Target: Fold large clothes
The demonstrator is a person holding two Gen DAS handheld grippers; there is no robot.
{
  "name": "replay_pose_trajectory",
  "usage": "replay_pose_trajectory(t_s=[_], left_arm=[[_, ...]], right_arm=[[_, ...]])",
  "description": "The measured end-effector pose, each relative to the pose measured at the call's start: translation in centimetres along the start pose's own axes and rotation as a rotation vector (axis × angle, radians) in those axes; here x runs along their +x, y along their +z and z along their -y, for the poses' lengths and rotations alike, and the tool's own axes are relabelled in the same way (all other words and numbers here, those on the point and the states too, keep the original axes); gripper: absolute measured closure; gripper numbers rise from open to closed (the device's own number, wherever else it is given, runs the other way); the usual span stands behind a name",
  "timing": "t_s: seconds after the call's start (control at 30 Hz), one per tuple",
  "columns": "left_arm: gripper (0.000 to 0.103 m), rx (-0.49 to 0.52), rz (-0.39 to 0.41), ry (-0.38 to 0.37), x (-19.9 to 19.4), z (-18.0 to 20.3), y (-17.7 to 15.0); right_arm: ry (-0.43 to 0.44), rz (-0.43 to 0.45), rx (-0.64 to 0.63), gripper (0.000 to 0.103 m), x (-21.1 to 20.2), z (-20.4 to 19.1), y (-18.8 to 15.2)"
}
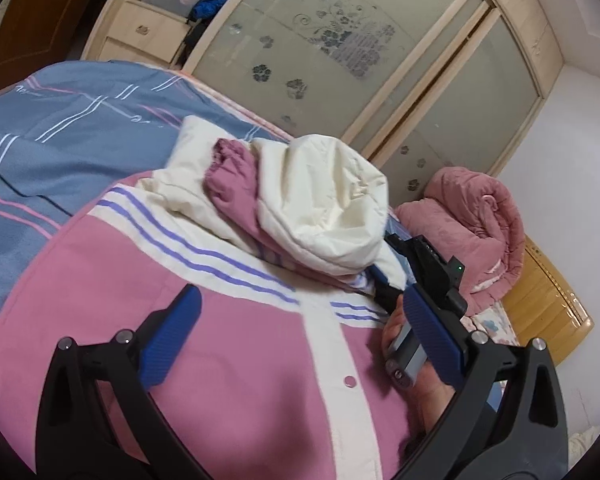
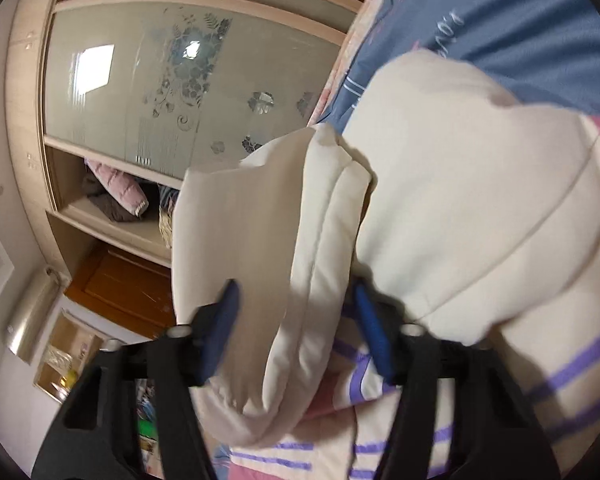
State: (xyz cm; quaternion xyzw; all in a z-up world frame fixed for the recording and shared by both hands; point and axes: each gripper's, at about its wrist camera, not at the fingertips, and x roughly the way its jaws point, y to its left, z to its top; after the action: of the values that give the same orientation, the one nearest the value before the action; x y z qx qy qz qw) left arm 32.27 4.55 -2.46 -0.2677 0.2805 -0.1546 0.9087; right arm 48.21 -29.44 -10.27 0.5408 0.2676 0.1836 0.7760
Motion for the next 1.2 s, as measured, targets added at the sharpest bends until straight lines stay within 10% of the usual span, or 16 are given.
replay_pose_trajectory(t_s=[0.03,0.13,0.6,0.7,0.83,1.2], left_arm=[[0.002,-0.003,-0.008,0.008,0.0,-0.2,0.0],[0.002,0.009,-0.029,0.042,-0.1,-0.5,0.2],[0.002,0.105,-0.097,0.144,-0.3,-0.5,0.0],[0.002,0.116,-0.101,0.151,-0.2,-0.5,0.0],[0.002,0.145,-0.097,0.158,-0.7,-0.3,-0.3],[0.002,0.4,-0.008,0.253,-7.4,1.5,-2.4]], right_arm=[[-0.007,-0.009,0.016,0.086,0.2,0.3,-0.2],[-0.008,-0.01,0.015,0.092,0.1,0.4,-0.9],[-0.354,0.036,-0.114,0.092,-4.6,0.2,-6.8],[-0.322,0.028,-0.14,0.075,-4.1,0.4,-6.6],[-0.23,0.064,-0.114,0.028,-7.4,-1.1,-6.5],[-0.341,0.162,-0.711,0.001,-23.2,-10.7,-14.7]])
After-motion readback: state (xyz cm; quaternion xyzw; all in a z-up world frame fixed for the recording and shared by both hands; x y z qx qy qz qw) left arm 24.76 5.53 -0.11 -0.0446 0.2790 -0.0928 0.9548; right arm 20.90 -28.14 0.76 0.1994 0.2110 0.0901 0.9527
